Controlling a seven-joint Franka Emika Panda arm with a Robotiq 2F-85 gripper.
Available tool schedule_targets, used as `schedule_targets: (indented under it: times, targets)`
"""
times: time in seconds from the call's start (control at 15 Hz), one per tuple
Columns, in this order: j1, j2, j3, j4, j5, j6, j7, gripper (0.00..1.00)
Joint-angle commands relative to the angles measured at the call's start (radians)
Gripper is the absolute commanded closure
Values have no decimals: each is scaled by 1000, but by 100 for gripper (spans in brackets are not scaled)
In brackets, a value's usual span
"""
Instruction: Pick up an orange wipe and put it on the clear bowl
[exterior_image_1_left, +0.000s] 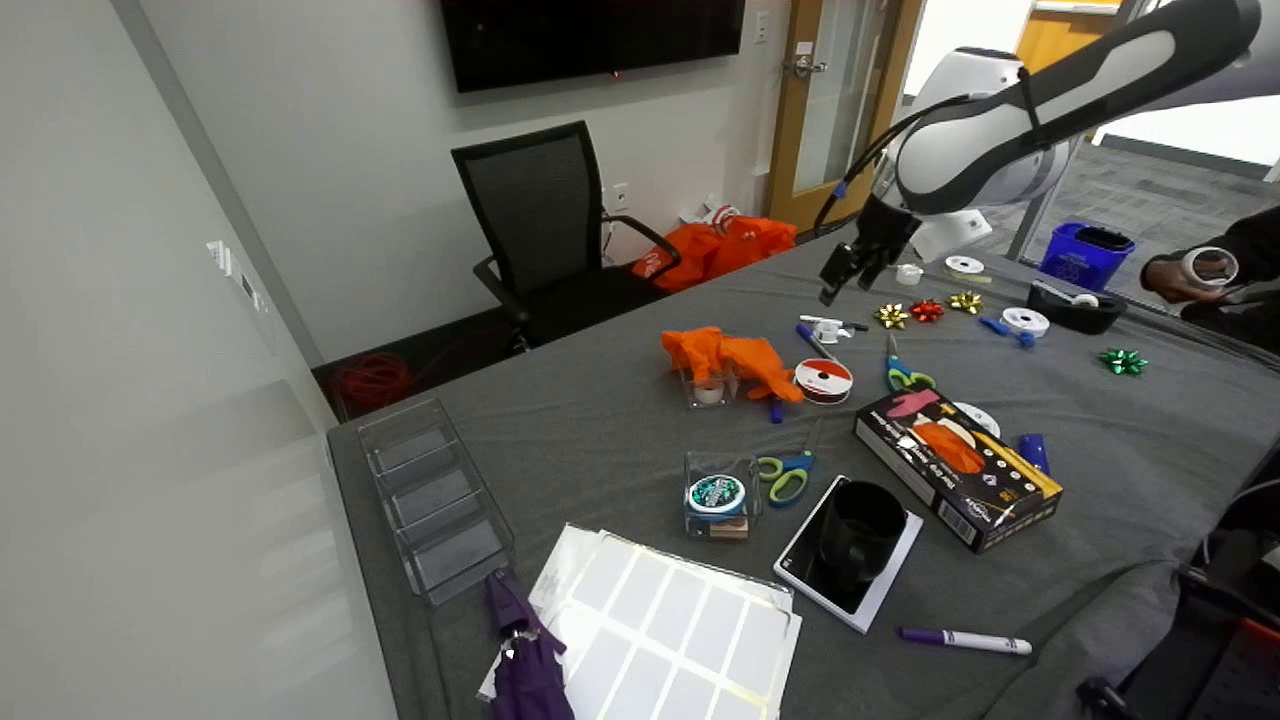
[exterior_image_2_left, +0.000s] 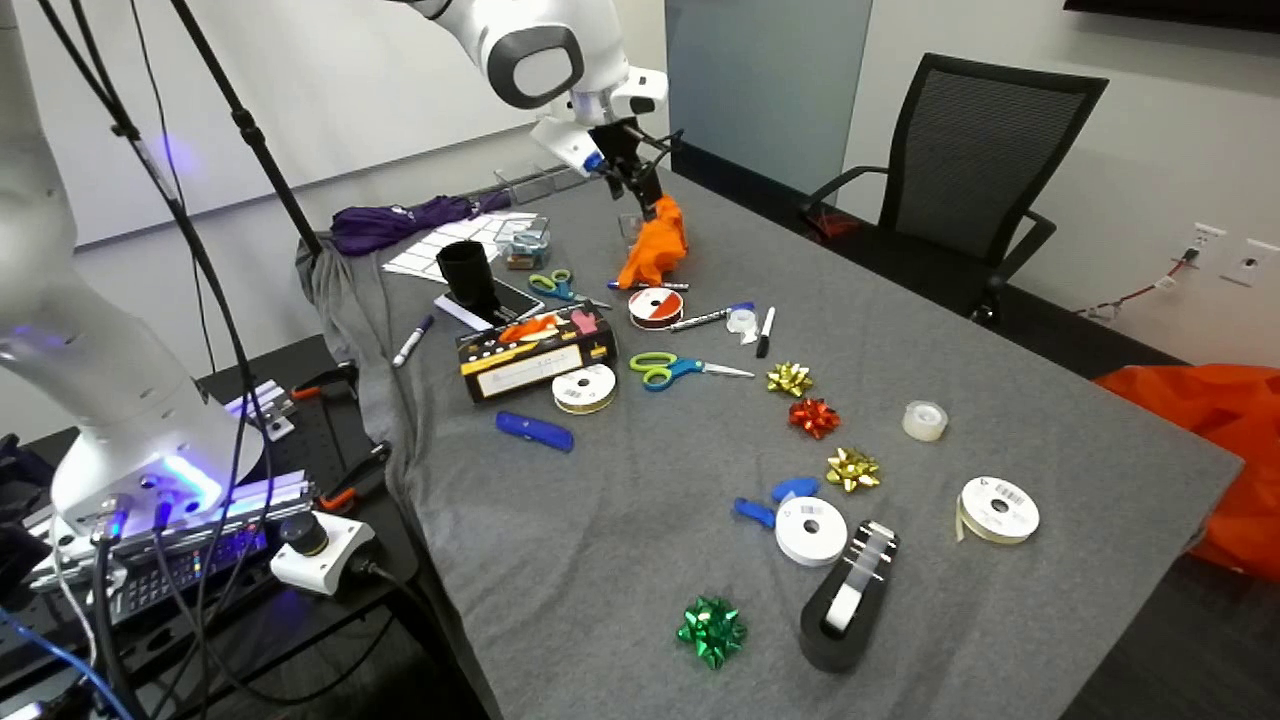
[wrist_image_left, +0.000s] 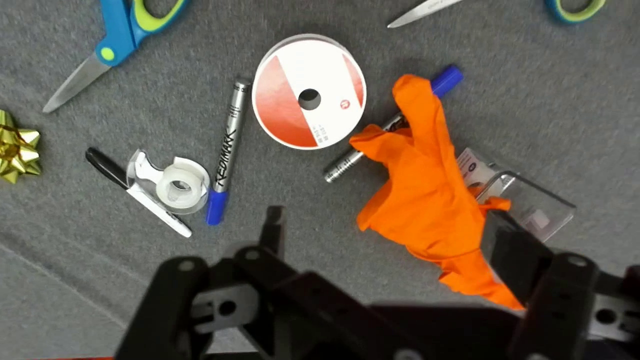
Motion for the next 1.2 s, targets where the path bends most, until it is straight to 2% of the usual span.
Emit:
schedule_targets:
  times: [0.0, 0.07, 0.13, 0.4, 1.13]
  targets:
    - [-51, 8, 59, 48, -70, -99, -130, 0]
    - [-54, 12, 65, 55, -91, -104, -166, 0]
    - [-45, 0, 59, 27, -73, -65, -86, 0]
    - [-51, 7, 67, 39, -92, -75, -131, 0]
    - [-52, 9, 69, 41, -92, -76, -136, 0]
